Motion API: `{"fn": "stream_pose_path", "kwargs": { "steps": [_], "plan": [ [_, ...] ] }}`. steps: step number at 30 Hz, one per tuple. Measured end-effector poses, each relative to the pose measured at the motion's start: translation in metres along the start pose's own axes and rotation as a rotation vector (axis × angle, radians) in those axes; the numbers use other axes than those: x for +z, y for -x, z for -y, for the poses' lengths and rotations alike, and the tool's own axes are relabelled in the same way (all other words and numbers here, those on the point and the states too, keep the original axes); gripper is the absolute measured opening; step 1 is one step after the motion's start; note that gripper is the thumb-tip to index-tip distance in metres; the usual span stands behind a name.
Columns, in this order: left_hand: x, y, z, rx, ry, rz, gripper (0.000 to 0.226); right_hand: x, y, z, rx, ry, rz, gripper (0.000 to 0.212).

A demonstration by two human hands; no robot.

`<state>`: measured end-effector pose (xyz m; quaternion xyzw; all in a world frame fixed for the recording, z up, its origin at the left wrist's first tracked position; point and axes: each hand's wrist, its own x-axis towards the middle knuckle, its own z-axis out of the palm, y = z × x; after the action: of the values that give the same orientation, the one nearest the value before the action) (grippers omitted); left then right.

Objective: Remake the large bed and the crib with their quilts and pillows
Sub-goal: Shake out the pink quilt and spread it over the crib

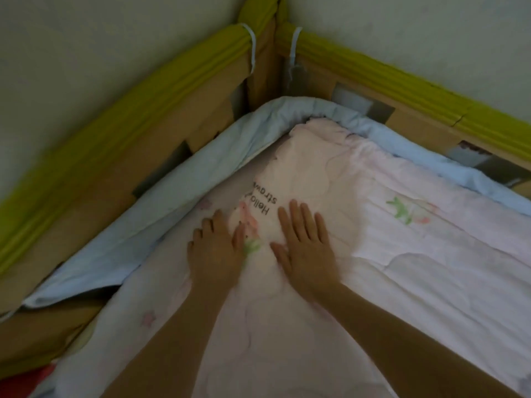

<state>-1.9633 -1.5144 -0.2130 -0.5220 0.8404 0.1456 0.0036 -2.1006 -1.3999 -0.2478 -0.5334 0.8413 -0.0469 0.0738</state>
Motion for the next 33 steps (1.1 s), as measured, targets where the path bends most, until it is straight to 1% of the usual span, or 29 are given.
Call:
{"fn": "stream_pose_path", "kwargs": {
  "steps": [2, 3, 5, 7, 9, 11, 12, 14, 16, 17, 19, 20, 21, 23, 26, 27, 29, 30, 31, 32, 33],
  "plan": [
    [-0.011, 0.041, 0.038, 0.004, -0.033, 0.04, 0.069, 0.002, -0.004, -0.001, -0.005, 0.051, 0.02, 0.064],
    [-0.011, 0.05, 0.045, 0.036, -0.035, 0.048, 0.071, 0.0, -0.013, -0.011, 0.025, 0.07, 0.028, 0.064],
    [-0.021, 0.086, 0.074, 0.003, -0.048, 0.114, 0.066, -0.004, -0.014, -0.001, 0.094, 0.061, 0.073, 0.062],
    [-0.025, 0.114, 0.097, -0.063, -0.068, 0.146, 0.056, -0.014, -0.006, 0.031, 0.209, 0.014, 0.12, 0.061],
    [-0.025, 0.127, 0.108, -0.086, -0.055, 0.135, 0.05, -0.023, 0.006, 0.075, 0.266, -0.115, 0.126, 0.063],
    [-0.024, 0.134, 0.112, -0.08, -0.002, 0.096, 0.051, -0.024, 0.025, 0.119, 0.208, -0.238, 0.144, 0.067],
    [-0.024, 0.138, 0.114, -0.077, 0.023, 0.084, 0.053, -0.023, 0.038, 0.139, 0.165, -0.251, 0.14, 0.07],
    [-0.026, 0.148, 0.12, -0.069, 0.063, 0.091, 0.057, -0.023, 0.064, 0.169, 0.099, -0.21, 0.079, 0.071],
    [-0.026, 0.162, 0.131, -0.064, 0.086, 0.077, 0.052, -0.025, 0.086, 0.191, 0.1, -0.173, 0.031, 0.07],
    [-0.027, 0.174, 0.138, -0.062, 0.079, 0.069, 0.046, -0.025, 0.097, 0.202, 0.134, -0.214, 0.057, 0.075],
    [-0.028, 0.198, 0.15, -0.052, 0.047, 0.054, 0.04, -0.023, 0.111, 0.22, 0.253, -0.344, 0.192, 0.089],
    [-0.028, 0.209, 0.157, -0.037, 0.012, 0.076, 0.039, -0.019, 0.114, 0.227, 0.291, -0.379, 0.252, 0.09],
    [-0.031, 0.216, 0.161, -0.012, -0.015, 0.121, 0.039, -0.014, 0.113, 0.23, 0.311, -0.415, 0.286, 0.087],
    [-0.038, 0.207, 0.174, 0.076, -0.026, 0.139, 0.041, -0.016, 0.104, 0.239, 0.301, -0.512, 0.29, 0.076],
    [-0.053, 0.155, 0.192, 0.128, -0.036, -0.01, 0.052, -0.023, 0.076, 0.25, 0.244, -0.567, 0.13, 0.053],
    [-0.052, 0.145, 0.199, 0.137, -0.077, -0.021, 0.049, -0.024, 0.07, 0.25, 0.241, -0.581, 0.13, 0.05],
    [-0.044, 0.147, 0.212, 0.117, -0.171, -0.016, 0.041, -0.019, 0.069, 0.246, 0.232, -0.659, 0.219, 0.057],
    [-0.038, 0.156, 0.218, 0.1, -0.234, 0.041, 0.043, -0.017, 0.078, 0.244, 0.22, -0.729, 0.264, 0.061],
    [-0.034, 0.169, 0.223, 0.082, -0.309, 0.05, 0.048, -0.016, 0.09, 0.242, 0.174, -0.77, 0.255, 0.062],
    [-0.028, 0.176, 0.227, 0.099, -0.376, -0.016, 0.054, -0.013, 0.104, 0.243, 0.1, -0.751, 0.199, 0.061],
    [-0.028, 0.179, 0.224, 0.167, -0.422, -0.11, 0.061, -0.01, 0.12, 0.24, 0.037, -0.655, 0.087, 0.059]
  ]
}}
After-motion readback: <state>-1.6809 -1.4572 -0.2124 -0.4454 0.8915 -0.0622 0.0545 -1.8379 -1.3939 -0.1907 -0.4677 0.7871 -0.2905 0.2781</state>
